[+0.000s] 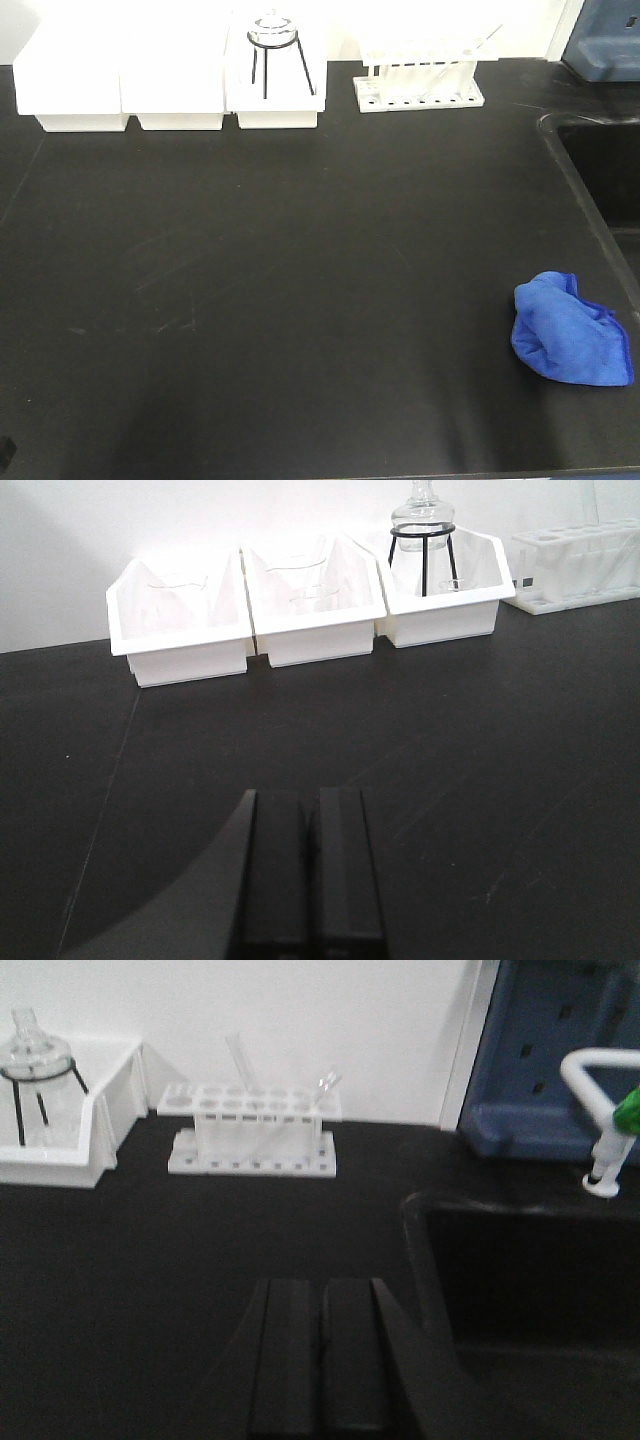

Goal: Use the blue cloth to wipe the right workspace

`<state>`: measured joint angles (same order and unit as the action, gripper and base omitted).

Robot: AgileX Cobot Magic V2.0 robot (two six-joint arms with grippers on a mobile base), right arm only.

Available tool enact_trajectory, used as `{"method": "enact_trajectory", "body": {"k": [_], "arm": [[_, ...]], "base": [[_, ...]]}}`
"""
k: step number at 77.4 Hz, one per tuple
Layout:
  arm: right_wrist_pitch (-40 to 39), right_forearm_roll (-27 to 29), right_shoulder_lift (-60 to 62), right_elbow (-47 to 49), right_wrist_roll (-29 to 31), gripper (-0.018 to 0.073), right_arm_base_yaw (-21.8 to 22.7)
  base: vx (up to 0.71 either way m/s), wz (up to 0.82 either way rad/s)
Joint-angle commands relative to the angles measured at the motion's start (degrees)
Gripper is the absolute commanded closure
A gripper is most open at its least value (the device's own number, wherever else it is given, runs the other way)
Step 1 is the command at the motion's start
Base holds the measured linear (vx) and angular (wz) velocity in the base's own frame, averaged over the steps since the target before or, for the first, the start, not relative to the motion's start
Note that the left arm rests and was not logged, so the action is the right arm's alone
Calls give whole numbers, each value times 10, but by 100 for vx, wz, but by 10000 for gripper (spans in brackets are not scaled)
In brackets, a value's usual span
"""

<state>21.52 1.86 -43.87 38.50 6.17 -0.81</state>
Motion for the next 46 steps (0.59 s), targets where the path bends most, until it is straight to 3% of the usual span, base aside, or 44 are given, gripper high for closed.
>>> {"method": "enact_trajectory", "body": {"k": [1,9,23,35,46], "arm": [[-30,14,-25,23,0,566,0],[4,48,-56,23,0,554,0],[90,45,-106,23,3,490,0],[139,44,-141,23,5,366,0],[158,37,-171,23,5,190,0]], "base": [[0,0],[0,0],[0,0],[0,0],[0,0]]}}
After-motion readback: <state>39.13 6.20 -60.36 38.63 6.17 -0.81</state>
